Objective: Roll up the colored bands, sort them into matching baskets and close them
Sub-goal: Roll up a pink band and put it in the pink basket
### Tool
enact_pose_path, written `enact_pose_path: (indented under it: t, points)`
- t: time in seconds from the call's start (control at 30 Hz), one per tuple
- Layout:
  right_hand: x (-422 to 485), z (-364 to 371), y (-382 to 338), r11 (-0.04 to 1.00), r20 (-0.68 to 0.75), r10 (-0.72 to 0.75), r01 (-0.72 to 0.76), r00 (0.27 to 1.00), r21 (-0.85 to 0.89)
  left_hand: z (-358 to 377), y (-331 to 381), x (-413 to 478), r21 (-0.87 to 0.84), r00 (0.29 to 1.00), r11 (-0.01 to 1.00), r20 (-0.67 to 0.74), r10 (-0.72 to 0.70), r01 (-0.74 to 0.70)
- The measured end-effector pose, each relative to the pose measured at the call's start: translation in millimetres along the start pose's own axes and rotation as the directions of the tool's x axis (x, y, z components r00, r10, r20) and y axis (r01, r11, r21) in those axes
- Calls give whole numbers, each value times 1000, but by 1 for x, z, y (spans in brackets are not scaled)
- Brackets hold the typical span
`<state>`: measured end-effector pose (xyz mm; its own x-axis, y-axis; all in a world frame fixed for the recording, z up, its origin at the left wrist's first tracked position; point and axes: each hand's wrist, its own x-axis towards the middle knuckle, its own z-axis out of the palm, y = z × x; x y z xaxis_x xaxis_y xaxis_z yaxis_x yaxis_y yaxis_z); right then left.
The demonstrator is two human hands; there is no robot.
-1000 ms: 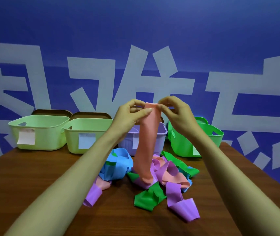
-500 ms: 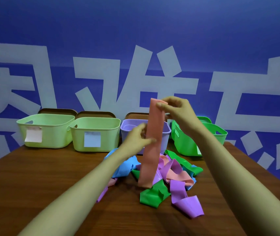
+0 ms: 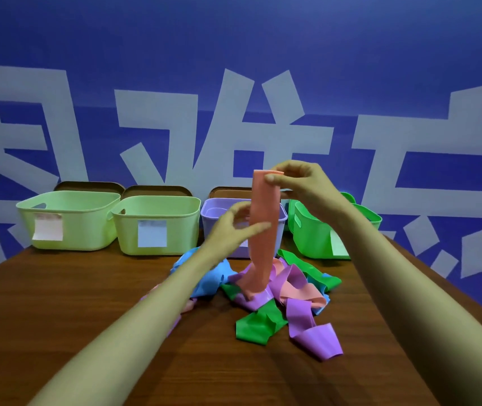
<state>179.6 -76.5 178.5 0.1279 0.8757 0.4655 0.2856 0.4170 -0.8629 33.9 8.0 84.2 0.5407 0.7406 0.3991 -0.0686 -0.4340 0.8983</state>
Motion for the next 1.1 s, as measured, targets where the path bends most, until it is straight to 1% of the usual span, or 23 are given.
enact_pose_path:
  t: [0.03, 0.1, 0.13, 0.23, 0.33, 0.4, 0.47, 0.53, 0.6, 0.7, 0.73, 0.83, 0.93, 1.03, 1.07, 1.1]
  points:
    - [-2, 1, -2, 1000, 1, -13, 13, 1000, 8, 1, 17, 0, 27, 998, 1000, 60, 9, -10]
    - [-4, 0, -6, 999, -20, -33, 34, 999, 30, 3, 40, -6, 91, 992, 996, 122, -18, 7]
    - [-5, -1, -8, 998, -35, -35, 37, 999, 41, 4, 47, -13, 76, 987, 997, 157, -44, 33]
    - [-7, -5, -7, 999, -45, -15, 17, 999, 45, 8, 58, -41, -40, 949, 992, 298, -102, 119]
    - [-14, -1, 14, 996, -6, 58, -58, 998, 74, 10, 48, -60, -82, 937, 979, 313, -153, 187]
    - [-23, 6, 43, 981, 17, 139, -140, 990, 131, 14, 26, -70, -143, 904, 941, 353, -242, 308]
    - [-35, 15, 80, 953, 42, 248, -251, 968, 171, 19, -4, -80, -161, 865, 894, 370, -339, 419]
    - [-50, 26, 119, 920, 59, 352, -357, 934, 160, 20, -37, -81, -125, 846, 869, 329, -420, 480]
    - [-62, 34, 154, 893, 45, 429, -431, 902, 132, 18, -67, -72, -66, 849, 860, 218, -482, 505]
    - [-69, 39, 189, 885, 12, 447, -445, 894, 138, 18, -90, -54, -102, 875, 869, 56, -482, 485]
    - [-69, 38, 195, 892, 5, 437, -434, 899, 128, 19, -94, -49, -107, 884, 878, 29, -467, 467]
    - [-64, 35, 199, 923, -41, 385, -383, 922, 46, 23, -103, -36, -29, 919, 919, 5, -394, 394]
    - [-63, 33, 203, 943, -62, 332, -333, 941, -9, 25, -111, -29, -72, 905, 904, -16, -424, 422]
    - [-63, 31, 213, 955, -140, 233, -253, 962, -154, 28, -119, -27, -75, 904, 903, -34, -425, 422]
    - [-63, 31, 216, 957, -149, 211, -235, 966, -172, 29, -120, -29, -90, 905, 904, -38, -424, 419]
    - [-64, 32, 216, 963, -152, 201, -224, 968, -147, 30, -120, -31, -127, 906, 902, -42, -421, 413]
